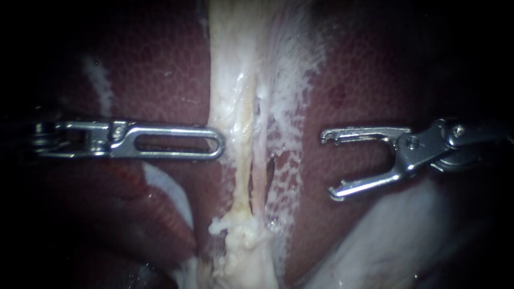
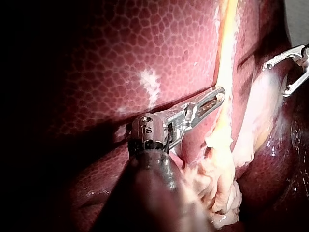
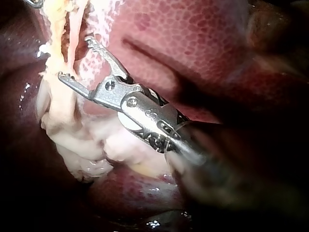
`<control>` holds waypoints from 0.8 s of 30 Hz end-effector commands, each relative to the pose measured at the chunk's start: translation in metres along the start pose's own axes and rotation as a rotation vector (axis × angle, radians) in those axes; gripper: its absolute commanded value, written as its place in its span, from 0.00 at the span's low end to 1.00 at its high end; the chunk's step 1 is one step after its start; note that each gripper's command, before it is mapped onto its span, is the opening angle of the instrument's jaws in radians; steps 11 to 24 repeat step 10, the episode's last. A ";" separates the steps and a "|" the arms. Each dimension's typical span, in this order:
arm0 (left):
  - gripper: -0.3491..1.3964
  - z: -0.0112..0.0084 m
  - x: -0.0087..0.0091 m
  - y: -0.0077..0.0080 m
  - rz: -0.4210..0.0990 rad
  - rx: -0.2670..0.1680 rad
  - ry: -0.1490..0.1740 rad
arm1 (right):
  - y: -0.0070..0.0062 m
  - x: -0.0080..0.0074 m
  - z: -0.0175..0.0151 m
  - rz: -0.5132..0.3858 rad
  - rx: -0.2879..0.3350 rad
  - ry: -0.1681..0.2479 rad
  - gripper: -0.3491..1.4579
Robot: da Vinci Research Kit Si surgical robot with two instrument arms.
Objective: Going back first clip left tube
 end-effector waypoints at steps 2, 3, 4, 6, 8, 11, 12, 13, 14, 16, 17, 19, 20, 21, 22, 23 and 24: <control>0.00 0.0000 0.0000 0.0000 0.000 0.000 -0.001 | 0.0000 0.0000 0.0000 0.000 0.000 0.000 0.52; 0.00 0.0000 0.0000 -0.0001 0.000 0.000 -0.001 | 0.0000 0.0000 0.0000 0.000 0.000 0.000 0.52; 0.00 0.0000 0.0000 -0.0001 0.000 0.002 0.001 | 0.0000 0.0000 0.0000 0.000 0.000 0.000 0.52; 0.00 0.0000 0.0000 -0.0001 0.000 0.002 0.001 | 0.0000 0.0000 0.0000 0.000 0.000 0.000 0.52; 0.00 0.0000 0.0000 -0.0001 0.000 0.002 0.001 | 0.0000 0.0000 0.0000 0.000 0.000 0.000 0.52; 0.00 0.0000 0.0000 -0.0002 0.000 0.002 0.001 | 0.0000 0.0000 0.0000 0.000 0.000 0.000 0.52; 0.00 0.0000 0.0000 -0.0002 0.000 0.002 0.001 | 0.0000 0.0000 0.0000 0.000 0.000 0.000 0.52; 0.00 0.0000 0.0000 -0.0002 0.000 0.002 0.001 | 0.0000 0.0000 0.0000 0.000 0.000 0.000 0.52; 0.00 0.0000 0.0000 -0.0002 0.000 0.002 0.001 | 0.0000 0.0000 0.0000 0.000 0.000 0.000 0.52; 0.00 0.0000 0.0000 -0.0002 0.000 0.002 0.001 | 0.0000 0.0000 0.0000 0.000 0.000 0.000 0.52; 0.00 0.0000 0.0000 -0.0002 0.000 0.002 0.001 | 0.0000 0.0000 0.0000 0.000 0.000 0.000 0.52; 0.00 0.0000 0.0000 -0.0002 0.000 0.002 0.001 | 0.0000 0.0000 0.0000 0.000 0.000 0.000 0.52; 0.00 0.0000 0.0000 -0.0002 0.000 0.002 0.001 | 0.0000 0.0000 0.0000 0.000 0.000 0.000 0.52; 0.00 0.0000 0.0000 -0.0002 0.000 0.002 0.001 | 0.0000 0.0000 0.0000 0.000 0.000 0.000 0.52; 0.00 0.0000 0.0000 -0.0002 0.000 0.002 0.001 | 0.0000 0.0000 0.0000 0.000 0.000 0.000 0.52; 0.00 0.0000 0.0000 -0.0002 0.000 0.002 0.001 | 0.0000 0.0000 0.0000 0.000 0.000 0.000 0.52; 0.00 0.0000 0.0000 -0.0002 0.000 0.002 0.001 | 0.0000 0.0000 0.0000 0.000 0.000 0.000 0.52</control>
